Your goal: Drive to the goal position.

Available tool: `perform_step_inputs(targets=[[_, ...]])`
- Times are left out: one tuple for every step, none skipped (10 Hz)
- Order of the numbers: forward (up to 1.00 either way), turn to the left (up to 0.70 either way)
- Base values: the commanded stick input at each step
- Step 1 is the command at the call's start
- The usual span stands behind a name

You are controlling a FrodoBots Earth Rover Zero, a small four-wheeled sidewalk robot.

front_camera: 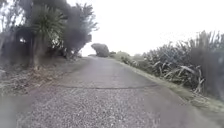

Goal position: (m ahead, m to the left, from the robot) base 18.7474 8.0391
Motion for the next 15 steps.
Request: perform_step_inputs(targets=[[0.85, 0.15], [0.85, 0.12], [0.85, 0.08], [0.85, 0.03], [0.85, 0.00], [0.85, 0.00], [0.85, 0.05], [0.85, 0.14], [0.85, 0.14], [0.85, 0.13], [0.85, 0.13], [0.85, 0.13], [0.85, 0.00], [0.85, 0.00], [0.85, 0.00]])
